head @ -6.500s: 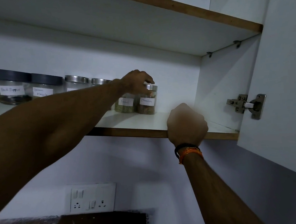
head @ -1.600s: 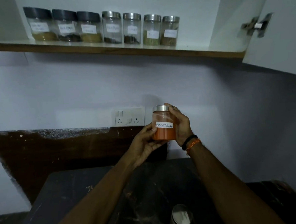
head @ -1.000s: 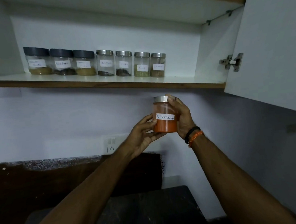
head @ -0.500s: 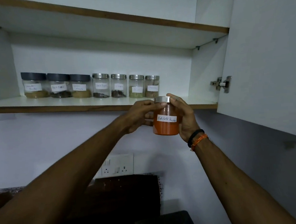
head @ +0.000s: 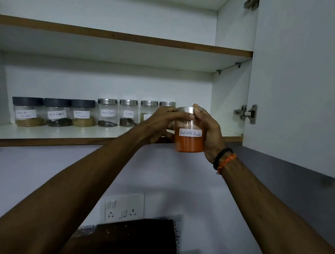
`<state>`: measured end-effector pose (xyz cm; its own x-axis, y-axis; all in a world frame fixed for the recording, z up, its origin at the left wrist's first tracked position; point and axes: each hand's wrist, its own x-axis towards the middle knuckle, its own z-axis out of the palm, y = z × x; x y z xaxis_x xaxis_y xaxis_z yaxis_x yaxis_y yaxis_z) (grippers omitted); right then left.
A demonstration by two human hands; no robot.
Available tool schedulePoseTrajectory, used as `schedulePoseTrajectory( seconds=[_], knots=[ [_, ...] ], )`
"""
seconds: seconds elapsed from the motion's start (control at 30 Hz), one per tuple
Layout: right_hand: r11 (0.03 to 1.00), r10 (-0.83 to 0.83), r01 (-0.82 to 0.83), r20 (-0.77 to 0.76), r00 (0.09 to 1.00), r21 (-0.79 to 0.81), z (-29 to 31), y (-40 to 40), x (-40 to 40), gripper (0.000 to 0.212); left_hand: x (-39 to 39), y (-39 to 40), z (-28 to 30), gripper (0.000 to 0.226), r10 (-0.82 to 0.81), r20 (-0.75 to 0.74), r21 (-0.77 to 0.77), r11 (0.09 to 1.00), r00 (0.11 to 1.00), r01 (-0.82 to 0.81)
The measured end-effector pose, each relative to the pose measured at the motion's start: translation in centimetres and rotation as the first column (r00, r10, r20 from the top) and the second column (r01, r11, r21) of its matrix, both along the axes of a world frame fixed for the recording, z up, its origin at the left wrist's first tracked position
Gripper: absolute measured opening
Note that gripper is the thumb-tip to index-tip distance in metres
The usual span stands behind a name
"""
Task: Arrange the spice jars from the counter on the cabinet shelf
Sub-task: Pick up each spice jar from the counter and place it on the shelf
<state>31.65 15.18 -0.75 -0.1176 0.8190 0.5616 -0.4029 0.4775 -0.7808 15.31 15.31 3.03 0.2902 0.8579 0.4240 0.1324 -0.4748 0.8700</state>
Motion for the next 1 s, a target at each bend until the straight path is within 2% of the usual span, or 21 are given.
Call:
schedulePoseTrajectory(
  seconds=[0.07, 0.17, 0.23, 0.3, 0.37, 0.43, 0.53, 0.63, 0.7, 0.8, 1.0],
  knots=[
    [1.000, -0.016, 0.016, 0.018, 1.000, 0.013, 0.2, 0.7, 0.1, 0.063, 0.3, 0.6, 0.3, 0.047, 0.023, 0.008, 0.017, 1.000, 1.000, -0.023],
    [0.999, -0.025, 0.025, 0.003, 1.000, 0.031, 0.6, 2.1, 0.4, 0.047, 0.4, 1.9, 0.7, 0.049, 0.051, 0.029, 0.058, 0.997, 0.998, -0.052],
    [0.986, -0.167, 0.167, 0.004, 0.986, 0.003, 0.8, 3.5, 0.7, 0.046, 0.4, 3.0, 1.1, 0.047, 0.068, 0.066, 0.068, 0.995, 0.996, -0.072],
    [0.930, -0.367, 0.367, 0.031, 0.930, -0.025, 0.7, 4.9, 1.0, 0.048, 0.2, 3.7, 1.4, 0.048, 0.069, 0.093, 0.045, 0.996, 0.993, -0.074],
    [0.822, -0.565, 0.569, 0.082, 0.821, -0.033, 0.7, 6.7, 1.3, 0.048, 0.1, 4.6, 2.0, 0.050, 0.055, 0.101, 0.024, 0.998, 0.993, -0.058],
    [0.690, -0.718, 0.722, 0.173, 0.674, 0.051, 0.5, 8.4, 1.8, 0.040, -0.1, 5.6, 2.6, 0.053, 0.063, 0.085, 0.009, 0.998, 0.994, -0.065],
    [0.541, -0.829, 0.801, 0.319, 0.459, 0.255, 0.0, 10.5, 3.0, 0.031, -0.2, 7.0, 3.3, 0.050, 0.079, 0.057, 0.009, 0.997, 0.995, -0.080],
    [0.374, -0.892, 0.825, 0.408, 0.194, 0.423, -0.8, 11.9, 4.2, 0.028, -0.2, 8.6, 3.5, 0.045, 0.078, 0.044, 0.006, 0.997, 0.996, -0.078],
    [0.293, -0.910, 0.834, 0.405, 0.093, 0.467, -1.2, 12.2, 4.5, 0.029, -0.1, 10.0, 3.5, 0.043, 0.077, 0.028, -0.011, 0.997, 0.997, -0.076],
    [0.249, -0.933, 0.843, 0.352, 0.076, 0.476, -1.5, 12.2, 4.5, 0.029, 0.1, 12.3, 3.6, 0.040, 0.082, -0.010, -0.026, 0.996, 0.997, -0.082],
    [0.239, -0.948, 0.847, 0.304, 0.097, 0.475, -1.7, 12.4, 4.5, 0.026, 0.7, 16.1, 3.2, 0.043, 0.099, -0.064, -0.004, 0.995, 0.993, -0.100]
  ],
)
